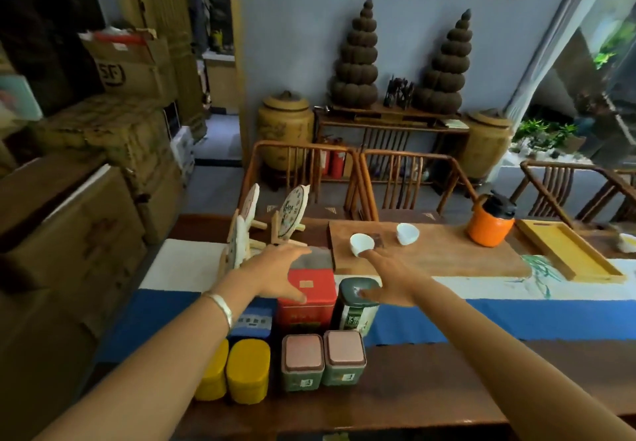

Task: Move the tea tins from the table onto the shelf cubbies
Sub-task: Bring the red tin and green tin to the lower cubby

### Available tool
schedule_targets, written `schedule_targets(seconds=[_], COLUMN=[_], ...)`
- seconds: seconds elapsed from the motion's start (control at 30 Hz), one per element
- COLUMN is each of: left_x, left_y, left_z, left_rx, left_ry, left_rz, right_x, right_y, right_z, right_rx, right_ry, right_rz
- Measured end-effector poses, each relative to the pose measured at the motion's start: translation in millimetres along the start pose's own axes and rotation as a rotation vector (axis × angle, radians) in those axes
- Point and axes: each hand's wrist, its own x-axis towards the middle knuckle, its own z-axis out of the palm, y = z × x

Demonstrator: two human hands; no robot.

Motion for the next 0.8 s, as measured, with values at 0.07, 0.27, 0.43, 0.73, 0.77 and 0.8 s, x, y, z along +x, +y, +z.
schedule_targets(seconds=[0.07,0.27,0.43,0.73,0.77,0.8], left_x=[11,36,44,53,54,54], left_y=[-6,-34,-56,-70,-71,-71], left_z=[15,63,94,111,111,111], left_rx=[0.028,0.015,-0.089,-0.198,-0.212,-0.226], left_ry=[-0.018,0.014,0.038,0.013,0.018,0.021], left_rz=[-0.022,-0.097,-0.144,-0.138,-0.135,-0.135], right_x=[12,37,52,65,65,66], right_y=[13,46,72,95,96,97], right_z=[17,76,116,151,152,152], right_rx=[0.041,0.155,0.226,0.480,0.515,0.544], right_ry=[-0.007,-0.057,-0.025,-0.053,-0.052,-0.053], right_rz=[-0.012,0.035,0.049,0.089,0.093,0.096])
